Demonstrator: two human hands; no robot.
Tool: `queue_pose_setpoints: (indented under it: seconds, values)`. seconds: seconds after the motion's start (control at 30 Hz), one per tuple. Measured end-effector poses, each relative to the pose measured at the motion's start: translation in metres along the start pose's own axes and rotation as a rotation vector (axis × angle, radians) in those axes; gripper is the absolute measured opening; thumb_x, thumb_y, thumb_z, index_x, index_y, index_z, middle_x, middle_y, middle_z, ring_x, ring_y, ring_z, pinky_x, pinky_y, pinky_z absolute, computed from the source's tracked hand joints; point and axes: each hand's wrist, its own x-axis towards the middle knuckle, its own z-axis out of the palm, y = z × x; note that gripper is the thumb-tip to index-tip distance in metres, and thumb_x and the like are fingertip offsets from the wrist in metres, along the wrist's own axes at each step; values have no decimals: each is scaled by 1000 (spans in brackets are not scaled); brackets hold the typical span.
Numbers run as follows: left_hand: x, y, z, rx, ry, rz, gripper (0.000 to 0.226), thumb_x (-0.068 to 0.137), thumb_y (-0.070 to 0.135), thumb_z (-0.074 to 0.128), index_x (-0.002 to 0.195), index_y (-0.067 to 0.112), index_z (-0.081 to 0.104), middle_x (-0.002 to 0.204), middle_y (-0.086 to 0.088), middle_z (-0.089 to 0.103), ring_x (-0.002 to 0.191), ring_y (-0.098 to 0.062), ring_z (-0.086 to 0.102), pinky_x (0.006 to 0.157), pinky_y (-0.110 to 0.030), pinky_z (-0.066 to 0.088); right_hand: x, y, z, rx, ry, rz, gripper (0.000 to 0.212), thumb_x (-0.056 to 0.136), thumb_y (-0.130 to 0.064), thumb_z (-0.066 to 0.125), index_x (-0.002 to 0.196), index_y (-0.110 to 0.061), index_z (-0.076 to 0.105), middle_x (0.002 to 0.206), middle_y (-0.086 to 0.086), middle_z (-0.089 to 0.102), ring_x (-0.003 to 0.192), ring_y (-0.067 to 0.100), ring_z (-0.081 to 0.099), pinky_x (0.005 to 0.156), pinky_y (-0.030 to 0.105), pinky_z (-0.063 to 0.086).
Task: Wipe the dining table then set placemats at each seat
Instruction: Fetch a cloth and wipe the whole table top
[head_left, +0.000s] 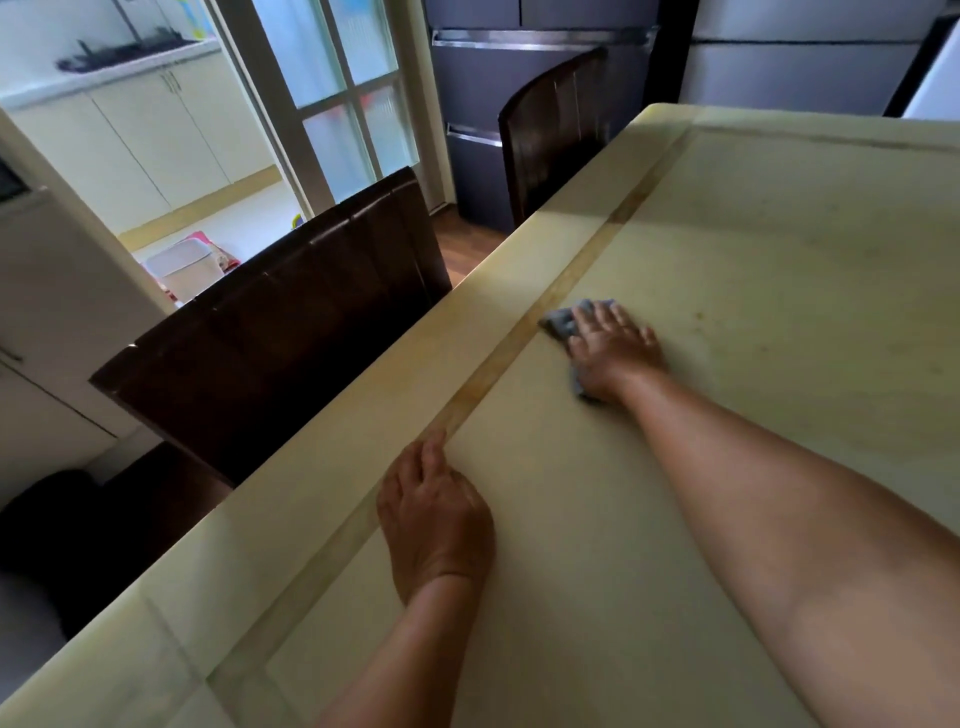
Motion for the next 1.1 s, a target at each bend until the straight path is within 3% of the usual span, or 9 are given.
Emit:
queue_pose_setpoints:
  seconds: [0.3, 0.47, 0.53, 0.73, 0.87, 0.97, 1.1]
  values:
    - [-3, 4, -4, 5, 27, 43, 42, 90, 16, 39, 131, 17, 47, 132, -11, 49, 125, -30, 39, 110, -42, 27, -66, 156, -32, -1, 138, 341, 55, 97, -40, 17, 150, -26, 10, 160, -1, 3, 146, 20, 2, 115, 46, 5]
    - [-4, 7, -8, -17, 44, 48, 38, 91, 15, 39, 128, 10, 50, 130, -19, 49, 123, -34, 40, 109, -43, 28, -109, 164, -28, 21, 151, 481, 56, 97, -41, 18, 150, -24, 10, 160, 2, 0, 146, 21, -5, 116, 44, 2]
    - [-6, 8, -9, -41, 44, 66, 38, 91, 15, 39, 127, 9, 50, 130, -20, 49, 123, -36, 40, 109, -45, 29, -122, 132, -18, 15, 136, 402, 56, 98, -41, 20, 150, -24, 9, 160, 1, -3, 146, 22, -7, 116, 44, 1]
    - [-11, 9, -12, -110, 51, 97, 34, 93, 18, 38, 124, 12, 52, 128, -20, 50, 119, -36, 42, 105, -47, 33, -178, -21, 39, 45, -6, -141, 60, 97, -42, 22, 150, -23, 2, 159, -1, -11, 146, 19, -13, 114, 41, -11]
    - [-15, 11, -15, -138, 70, 120, 37, 89, 22, 32, 109, 6, 58, 113, -26, 58, 107, -39, 48, 94, -45, 36, -201, -33, 42, 15, -72, -285, 58, 98, -40, 23, 150, -25, 2, 159, -5, -8, 145, 14, -12, 114, 38, -12]
    - [-18, 12, -21, -213, 36, 113, 44, 85, 27, 29, 102, 2, 62, 107, -27, 60, 102, -39, 51, 90, -45, 40, -204, 24, 21, 34, -20, -128, 56, 99, -40, 21, 150, -27, 1, 159, -6, -8, 145, 12, -10, 115, 37, -6]
    - [-23, 9, -30, -264, -16, 29, 28, 94, 15, 37, 104, 4, 60, 110, -26, 61, 102, -38, 54, 86, -41, 41, -228, 133, -6, 8, 139, 225, 56, 98, -42, 22, 150, -27, 7, 160, -2, 1, 147, 16, -1, 116, 39, 4]
